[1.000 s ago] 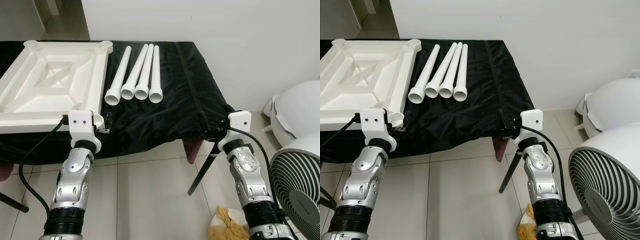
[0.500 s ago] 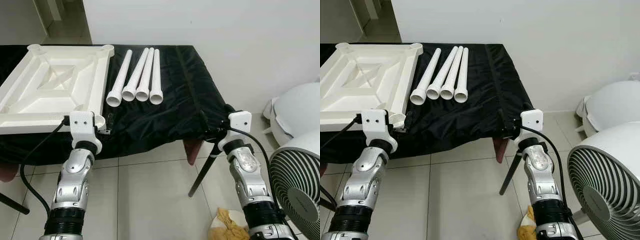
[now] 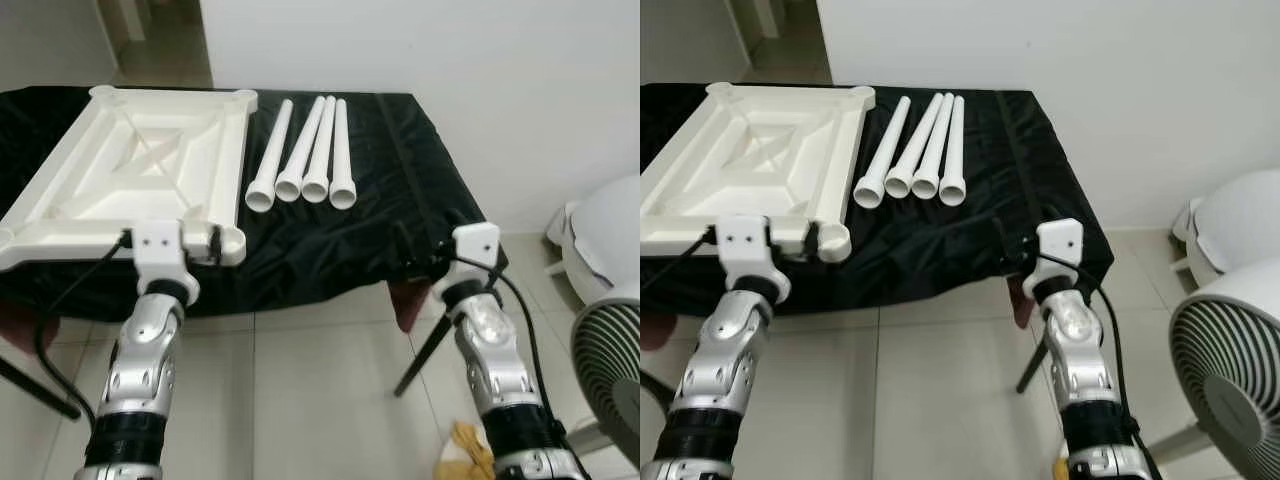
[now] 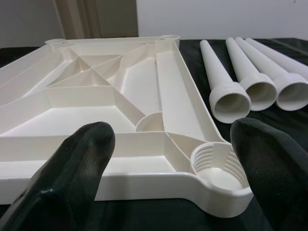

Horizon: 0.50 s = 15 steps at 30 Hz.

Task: Building children table

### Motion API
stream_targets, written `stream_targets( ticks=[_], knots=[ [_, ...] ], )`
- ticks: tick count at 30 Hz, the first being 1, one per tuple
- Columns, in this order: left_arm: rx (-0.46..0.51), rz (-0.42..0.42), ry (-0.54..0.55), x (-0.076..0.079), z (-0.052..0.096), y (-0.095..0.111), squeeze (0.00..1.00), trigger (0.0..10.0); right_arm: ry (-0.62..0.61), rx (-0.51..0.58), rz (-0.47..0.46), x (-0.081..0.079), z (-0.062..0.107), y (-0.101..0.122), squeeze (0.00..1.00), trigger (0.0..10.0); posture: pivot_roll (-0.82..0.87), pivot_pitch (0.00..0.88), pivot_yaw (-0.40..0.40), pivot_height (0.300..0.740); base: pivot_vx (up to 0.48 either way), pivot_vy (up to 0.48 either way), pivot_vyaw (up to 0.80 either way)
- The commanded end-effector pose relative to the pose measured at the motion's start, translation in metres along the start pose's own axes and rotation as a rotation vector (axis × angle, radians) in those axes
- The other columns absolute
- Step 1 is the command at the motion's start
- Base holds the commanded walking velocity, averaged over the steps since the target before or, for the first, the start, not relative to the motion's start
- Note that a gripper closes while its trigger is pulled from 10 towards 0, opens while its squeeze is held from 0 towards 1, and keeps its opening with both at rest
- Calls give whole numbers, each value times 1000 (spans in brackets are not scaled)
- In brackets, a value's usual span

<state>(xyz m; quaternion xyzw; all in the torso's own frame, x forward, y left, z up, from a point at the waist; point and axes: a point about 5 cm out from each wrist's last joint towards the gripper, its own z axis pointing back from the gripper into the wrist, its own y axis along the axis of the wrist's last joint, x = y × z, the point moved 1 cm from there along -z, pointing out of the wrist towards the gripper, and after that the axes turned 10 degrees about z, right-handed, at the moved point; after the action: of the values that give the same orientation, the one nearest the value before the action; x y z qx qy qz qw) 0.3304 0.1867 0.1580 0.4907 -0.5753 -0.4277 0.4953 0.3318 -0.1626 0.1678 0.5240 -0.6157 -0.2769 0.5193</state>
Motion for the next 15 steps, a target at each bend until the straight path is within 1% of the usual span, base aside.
stream_targets(
  ticks=[1,15],
  knots=[
    [-24,14,-14,4,0,-6,0,10000,-11,-9,4,4,2,-3,0,10000,-5,43,17,740,0,292,0],
    [-19,14,-11,3,0,-5,0,10000,-8,-4,7,4,1,-2,0,10000,-3,46,15,740,0,291,0]
  ],
)
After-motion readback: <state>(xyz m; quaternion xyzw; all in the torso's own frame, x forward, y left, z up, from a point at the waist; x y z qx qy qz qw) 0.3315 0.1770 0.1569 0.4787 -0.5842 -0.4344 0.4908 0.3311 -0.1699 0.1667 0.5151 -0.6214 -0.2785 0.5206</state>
